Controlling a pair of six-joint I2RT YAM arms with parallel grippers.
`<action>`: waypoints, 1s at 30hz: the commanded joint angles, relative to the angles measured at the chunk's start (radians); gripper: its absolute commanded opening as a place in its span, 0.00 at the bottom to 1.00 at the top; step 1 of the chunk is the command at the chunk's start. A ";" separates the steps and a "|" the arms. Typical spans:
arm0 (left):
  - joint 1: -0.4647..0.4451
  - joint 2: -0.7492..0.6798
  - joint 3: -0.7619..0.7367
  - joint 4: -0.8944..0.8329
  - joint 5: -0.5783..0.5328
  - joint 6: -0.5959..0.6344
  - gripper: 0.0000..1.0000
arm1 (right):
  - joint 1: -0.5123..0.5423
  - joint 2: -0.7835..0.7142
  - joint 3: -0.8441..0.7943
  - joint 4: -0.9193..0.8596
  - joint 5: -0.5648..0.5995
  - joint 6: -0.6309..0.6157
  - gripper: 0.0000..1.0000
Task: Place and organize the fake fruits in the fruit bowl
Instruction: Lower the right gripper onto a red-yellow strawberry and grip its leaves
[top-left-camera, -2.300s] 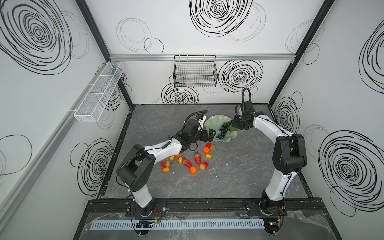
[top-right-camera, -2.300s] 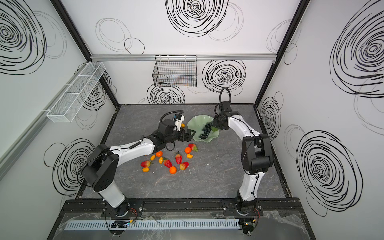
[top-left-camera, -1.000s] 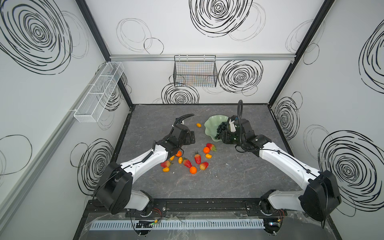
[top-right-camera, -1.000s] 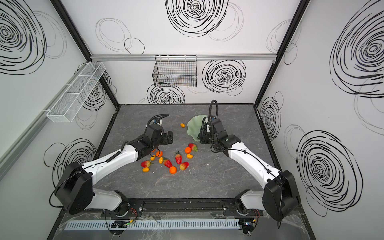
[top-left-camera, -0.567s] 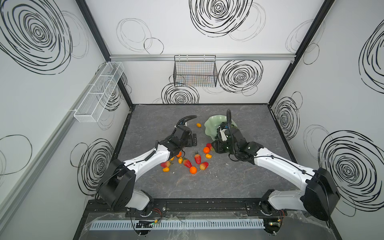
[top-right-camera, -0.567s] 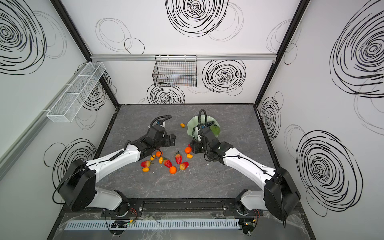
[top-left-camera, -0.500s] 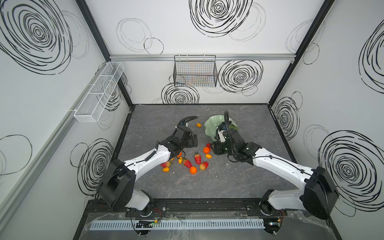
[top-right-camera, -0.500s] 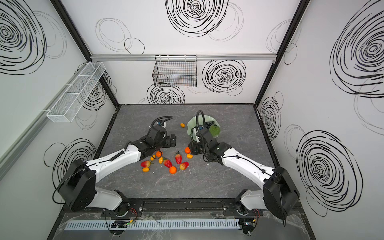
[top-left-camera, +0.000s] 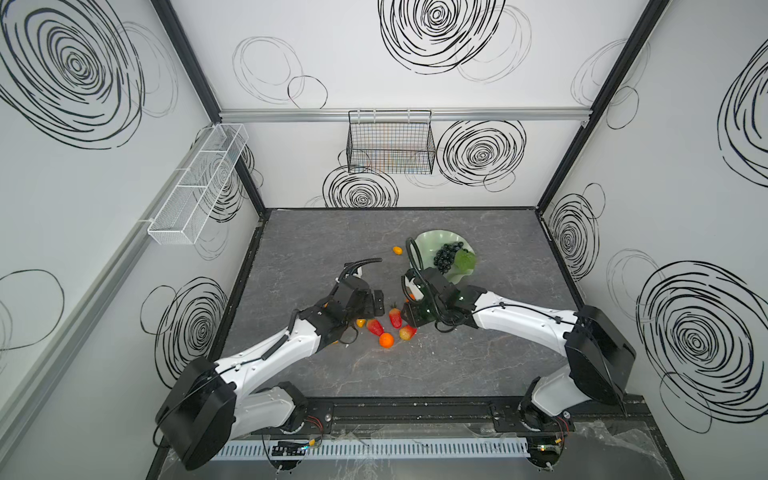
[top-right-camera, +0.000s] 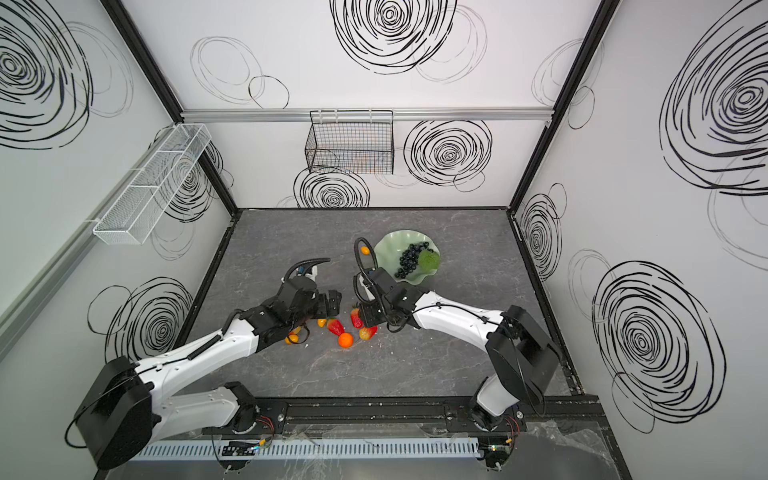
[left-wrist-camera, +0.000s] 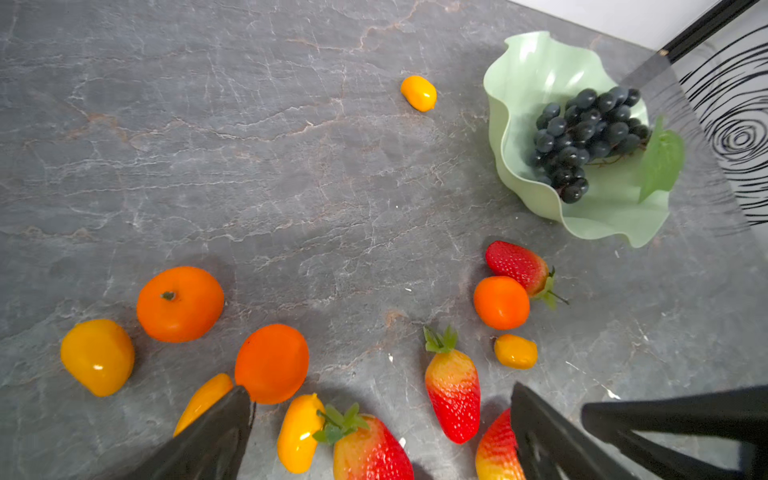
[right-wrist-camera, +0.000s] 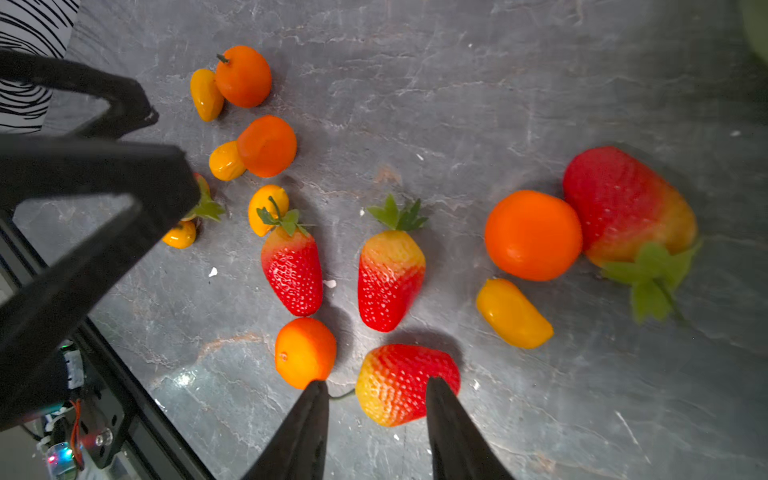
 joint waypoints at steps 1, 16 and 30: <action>0.016 -0.081 -0.043 -0.012 0.026 -0.051 1.00 | 0.000 0.083 0.093 -0.041 0.022 0.066 0.43; 0.184 -0.288 -0.169 -0.004 0.198 -0.079 1.00 | 0.003 0.396 0.426 -0.242 0.067 0.075 0.46; 0.203 -0.281 -0.183 0.056 0.261 -0.069 1.00 | 0.013 0.531 0.580 -0.364 0.126 0.072 0.46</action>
